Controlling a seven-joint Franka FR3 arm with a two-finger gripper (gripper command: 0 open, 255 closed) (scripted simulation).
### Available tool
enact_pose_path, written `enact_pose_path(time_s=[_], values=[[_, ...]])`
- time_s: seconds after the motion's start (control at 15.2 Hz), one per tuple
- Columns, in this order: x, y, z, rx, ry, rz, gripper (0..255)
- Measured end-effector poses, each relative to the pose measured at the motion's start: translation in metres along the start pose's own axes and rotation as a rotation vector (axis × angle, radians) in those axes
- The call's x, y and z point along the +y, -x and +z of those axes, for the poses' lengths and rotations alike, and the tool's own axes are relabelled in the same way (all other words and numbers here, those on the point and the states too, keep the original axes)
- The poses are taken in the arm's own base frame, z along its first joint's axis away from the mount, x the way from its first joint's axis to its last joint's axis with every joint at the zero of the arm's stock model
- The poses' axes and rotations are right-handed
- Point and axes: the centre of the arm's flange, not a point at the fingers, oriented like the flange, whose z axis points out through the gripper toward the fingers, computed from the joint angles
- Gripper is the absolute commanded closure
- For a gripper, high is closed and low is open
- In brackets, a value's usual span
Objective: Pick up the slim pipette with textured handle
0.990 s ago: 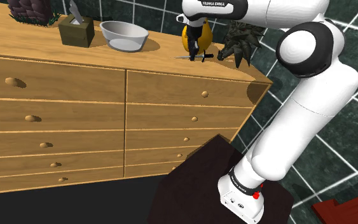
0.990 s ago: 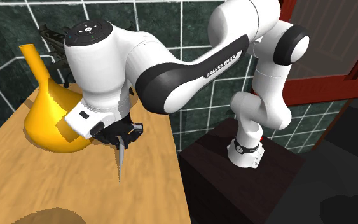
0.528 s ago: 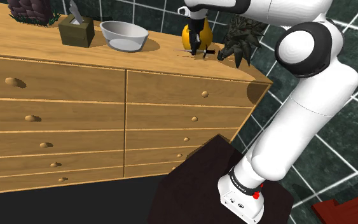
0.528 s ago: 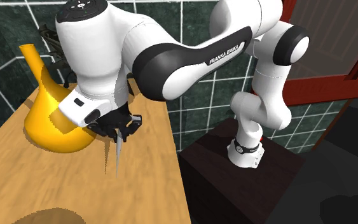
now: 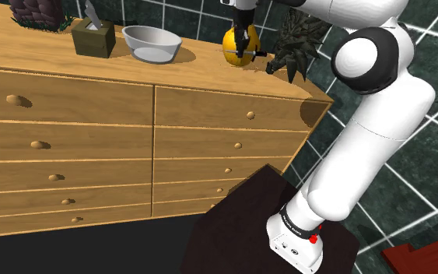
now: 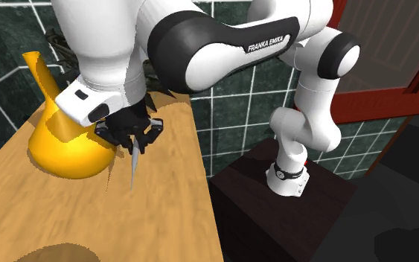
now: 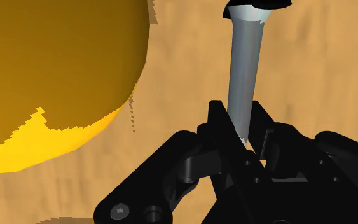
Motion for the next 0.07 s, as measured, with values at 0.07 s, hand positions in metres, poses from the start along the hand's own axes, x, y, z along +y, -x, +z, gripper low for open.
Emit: enact_pose_path(time_s=[0.07], values=[[0.0003,0.0005,-0.0029,0.000,0.000,0.000,255]])
